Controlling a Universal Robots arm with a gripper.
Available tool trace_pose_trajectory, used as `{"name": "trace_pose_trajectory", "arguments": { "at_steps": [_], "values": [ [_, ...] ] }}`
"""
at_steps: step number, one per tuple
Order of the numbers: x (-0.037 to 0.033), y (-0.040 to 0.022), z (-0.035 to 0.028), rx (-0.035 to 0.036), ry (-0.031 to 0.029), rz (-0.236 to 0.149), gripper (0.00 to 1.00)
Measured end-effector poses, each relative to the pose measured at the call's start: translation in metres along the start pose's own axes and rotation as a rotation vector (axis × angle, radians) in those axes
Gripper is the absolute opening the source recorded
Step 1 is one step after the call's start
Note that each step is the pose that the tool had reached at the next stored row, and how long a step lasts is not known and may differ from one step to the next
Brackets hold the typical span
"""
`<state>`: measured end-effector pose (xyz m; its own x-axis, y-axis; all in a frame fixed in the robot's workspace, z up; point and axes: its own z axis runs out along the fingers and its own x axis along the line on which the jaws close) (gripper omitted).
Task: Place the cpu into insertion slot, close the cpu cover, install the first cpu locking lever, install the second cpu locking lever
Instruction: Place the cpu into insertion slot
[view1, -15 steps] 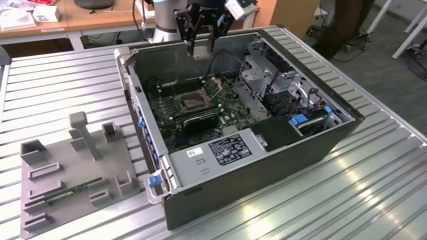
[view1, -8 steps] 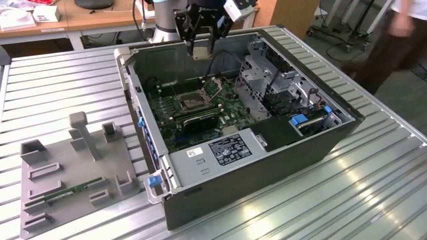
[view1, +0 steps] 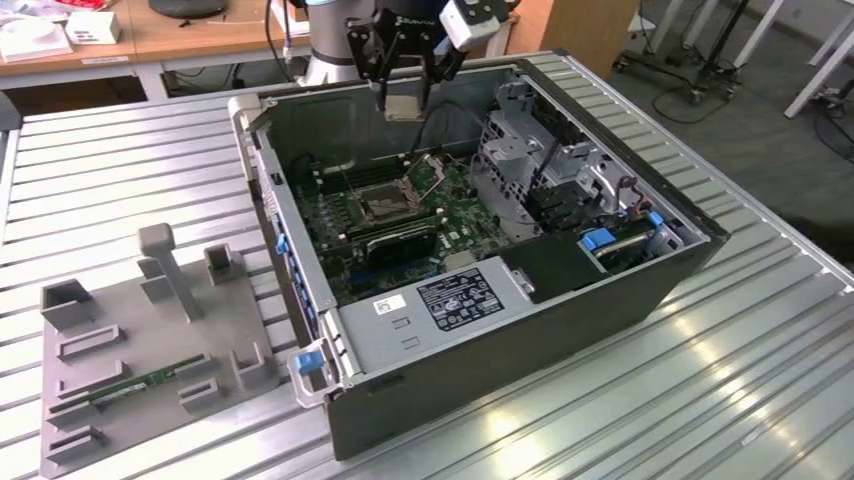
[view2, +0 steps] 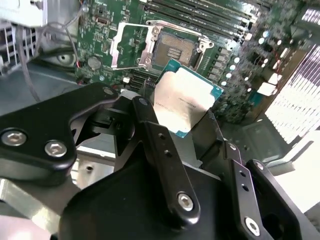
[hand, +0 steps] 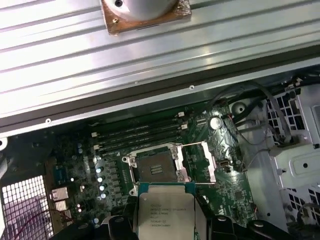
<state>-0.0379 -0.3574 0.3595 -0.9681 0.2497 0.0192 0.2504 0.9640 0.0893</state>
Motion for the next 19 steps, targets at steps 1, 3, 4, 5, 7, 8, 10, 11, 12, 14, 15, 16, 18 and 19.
{"name": "trace_pose_trajectory", "arguments": {
  "at_steps": [1, 3, 4, 5, 7, 8, 10, 11, 12, 14, 15, 16, 18, 19],
  "values": [
    [0.0000, 0.0000, 0.0004, -0.0003, -0.0017, 0.019, 0.54],
    [0.0000, -0.0001, 0.0011, -0.0010, -0.0049, 0.055, 0.54],
    [0.0000, -0.0001, 0.0015, -0.0014, -0.0066, 0.073, 0.54],
    [0.0000, -0.0001, 0.0018, -0.0018, -0.0082, 0.091, 0.54],
    [-0.0001, -0.0002, 0.0025, -0.0024, -0.0114, 0.127, 0.54],
    [-0.0001, -0.0003, 0.0029, -0.0028, -0.0131, 0.146, 0.54],
    [-0.0001, -0.0003, 0.0036, -0.0035, -0.0163, 0.182, 0.54],
    [-0.0001, -0.0004, 0.0039, -0.0038, -0.0179, 0.200, 0.54],
    [-0.0001, -0.0004, 0.0042, -0.0042, -0.0195, 0.218, 0.54],
    [-0.0001, -0.0004, 0.0049, -0.0049, -0.0227, 0.253, 0.54],
    [-0.0001, -0.0005, 0.0052, -0.0052, -0.0245, 0.273, 0.54],
    [-0.0001, -0.0005, 0.0056, -0.0056, -0.0260, 0.290, 0.54],
    [-0.0001, -0.0005, 0.0062, -0.0063, -0.0292, 0.326, 0.54],
    [-0.0001, -0.0006, 0.0066, -0.0067, -0.0309, 0.344, 0.54]
  ]
}}
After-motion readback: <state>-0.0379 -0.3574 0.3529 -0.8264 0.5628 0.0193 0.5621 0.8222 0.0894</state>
